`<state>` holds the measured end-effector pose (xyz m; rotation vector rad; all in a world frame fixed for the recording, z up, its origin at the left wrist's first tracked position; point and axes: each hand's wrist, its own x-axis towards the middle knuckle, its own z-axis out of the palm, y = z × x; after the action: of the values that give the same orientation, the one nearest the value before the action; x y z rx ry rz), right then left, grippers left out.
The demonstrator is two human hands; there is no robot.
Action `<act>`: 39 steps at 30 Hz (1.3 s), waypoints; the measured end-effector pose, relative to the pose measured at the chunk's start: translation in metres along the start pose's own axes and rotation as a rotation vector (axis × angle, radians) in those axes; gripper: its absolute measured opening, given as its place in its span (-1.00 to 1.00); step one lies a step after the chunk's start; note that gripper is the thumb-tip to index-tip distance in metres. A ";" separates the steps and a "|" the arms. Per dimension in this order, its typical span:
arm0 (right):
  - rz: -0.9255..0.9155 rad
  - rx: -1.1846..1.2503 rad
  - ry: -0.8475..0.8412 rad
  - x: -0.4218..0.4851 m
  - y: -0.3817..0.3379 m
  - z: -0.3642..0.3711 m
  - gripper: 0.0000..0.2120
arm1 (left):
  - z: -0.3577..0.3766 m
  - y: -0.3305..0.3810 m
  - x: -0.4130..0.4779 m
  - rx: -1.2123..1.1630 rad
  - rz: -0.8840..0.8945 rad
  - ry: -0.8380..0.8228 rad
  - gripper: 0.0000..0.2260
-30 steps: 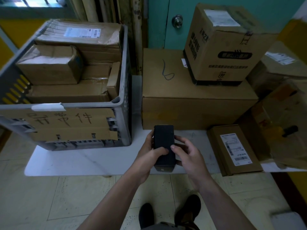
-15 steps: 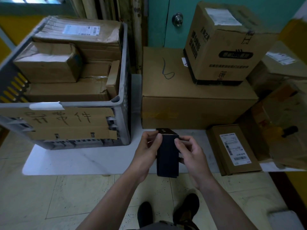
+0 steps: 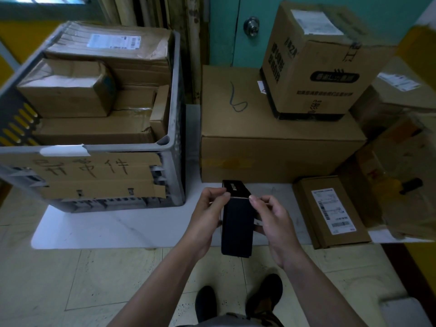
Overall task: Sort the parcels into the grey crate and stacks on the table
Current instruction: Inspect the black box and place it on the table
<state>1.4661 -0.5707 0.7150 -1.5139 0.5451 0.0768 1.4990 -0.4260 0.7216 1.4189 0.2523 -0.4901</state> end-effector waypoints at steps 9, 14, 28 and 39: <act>0.026 -0.029 -0.009 -0.001 -0.001 0.001 -0.74 | 0.000 0.004 -0.002 -0.006 -0.032 0.020 -0.89; 0.037 -0.051 -0.032 -0.002 -0.002 0.001 -0.78 | -0.001 0.005 -0.003 -0.026 -0.048 0.028 -0.84; 0.126 -0.024 -0.140 -0.007 -0.006 -0.001 -0.79 | -0.003 0.000 -0.001 -0.054 -0.125 0.011 -0.63; 0.100 -0.079 -0.225 -0.004 0.001 -0.004 -0.40 | -0.002 -0.010 -0.006 0.004 -0.133 -0.078 -0.30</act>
<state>1.4611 -0.5735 0.7155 -1.5301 0.4406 0.3460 1.4896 -0.4237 0.7152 1.3895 0.2844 -0.6537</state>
